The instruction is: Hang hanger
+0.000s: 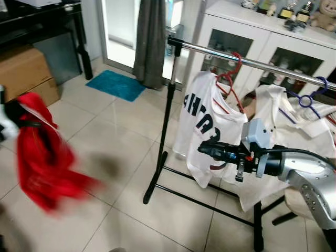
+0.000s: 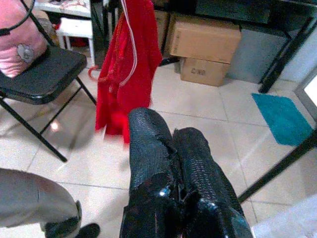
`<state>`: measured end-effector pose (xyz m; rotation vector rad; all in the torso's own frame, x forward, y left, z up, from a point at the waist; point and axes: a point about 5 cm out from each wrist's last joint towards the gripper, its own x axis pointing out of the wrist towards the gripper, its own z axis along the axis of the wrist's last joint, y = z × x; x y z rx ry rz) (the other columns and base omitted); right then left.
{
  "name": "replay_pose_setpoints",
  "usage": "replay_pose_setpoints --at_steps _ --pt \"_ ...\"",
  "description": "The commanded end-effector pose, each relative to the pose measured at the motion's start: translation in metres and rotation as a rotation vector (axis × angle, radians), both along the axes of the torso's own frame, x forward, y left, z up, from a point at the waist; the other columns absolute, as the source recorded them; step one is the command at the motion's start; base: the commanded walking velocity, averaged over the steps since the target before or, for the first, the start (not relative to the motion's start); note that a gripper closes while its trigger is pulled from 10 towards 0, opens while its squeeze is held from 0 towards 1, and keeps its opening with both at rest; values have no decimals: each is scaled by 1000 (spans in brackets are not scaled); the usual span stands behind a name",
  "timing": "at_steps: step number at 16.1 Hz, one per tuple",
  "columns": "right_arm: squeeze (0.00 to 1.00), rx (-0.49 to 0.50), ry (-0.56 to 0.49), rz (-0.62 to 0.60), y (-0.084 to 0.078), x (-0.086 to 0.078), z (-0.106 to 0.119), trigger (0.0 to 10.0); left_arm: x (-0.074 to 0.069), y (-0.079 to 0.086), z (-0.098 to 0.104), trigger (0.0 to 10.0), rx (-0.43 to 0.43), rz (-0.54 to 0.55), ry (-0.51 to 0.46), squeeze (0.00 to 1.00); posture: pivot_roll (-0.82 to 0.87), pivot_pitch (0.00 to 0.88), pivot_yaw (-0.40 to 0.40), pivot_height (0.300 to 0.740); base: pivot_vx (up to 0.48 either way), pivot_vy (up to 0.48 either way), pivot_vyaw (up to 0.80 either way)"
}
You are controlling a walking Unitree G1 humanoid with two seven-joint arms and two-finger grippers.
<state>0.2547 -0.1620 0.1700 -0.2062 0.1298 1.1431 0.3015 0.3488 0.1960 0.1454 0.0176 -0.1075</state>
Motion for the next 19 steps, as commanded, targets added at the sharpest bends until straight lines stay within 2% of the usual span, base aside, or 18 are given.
replay_pose_setpoints --at_steps 1,2,4,8,9,10,11,14,15,17,19 --pt "0 0 3 5 3 -3 -2 0 5 -19 2 0 -22 -88 -35 0 -55 0 -89 740 0 0 0" --pt "0 -1 8 5 4 -4 -5 0 7 -27 0 0 -51 -112 -46 0 -56 0 -89 740 0 0 0" --pt "0 2 13 -8 5 -5 -7 0 11 -33 0 0 -70 -111 -54 0 -57 0 -89 740 0 0 0" --pt "0 5 10 -57 9 -7 -11 0 13 -42 6 0 -52 -120 -59 0 -63 0 -85 740 0 0 0" --pt "0 -6 3 -127 11 -3 -15 10000 17 -46 9 0 -43 -89 -50 0 -63 0 -84 740 0 0 0" --pt "0 -13 5 -197 11 2 -19 10000 21 -52 12 0 -51 -68 -51 0 -63 0 -84 740 0 0 0" --pt "1000 -15 4 -331 9 12 -26 10000 28 -65 17 0 -90 -60 -71 0 -59 0 -83 740 0 0 0" --pt "1000 23 -2 -403 13 17 -27 10000 39 -86 22 0 -157 -39 -80 0 -49 0 -81 740 0 0 0" --pt "1000 45 -4 -400 21 17 -26 10000 50 -102 22 0 -187 -21 -66 0 -48 0 -73 740 0 0 0" --pt "1000 61 11 -370 33 13 -26 10000 66 -124 20 0 -167 36 -39 0 -52 0 -67 740 0 0 0" --pt "1000 75 33 -324 41 9 -26 10000 76 -142 18 0 -139 58 -16 0 -56 0 -60 740 0 0 0"
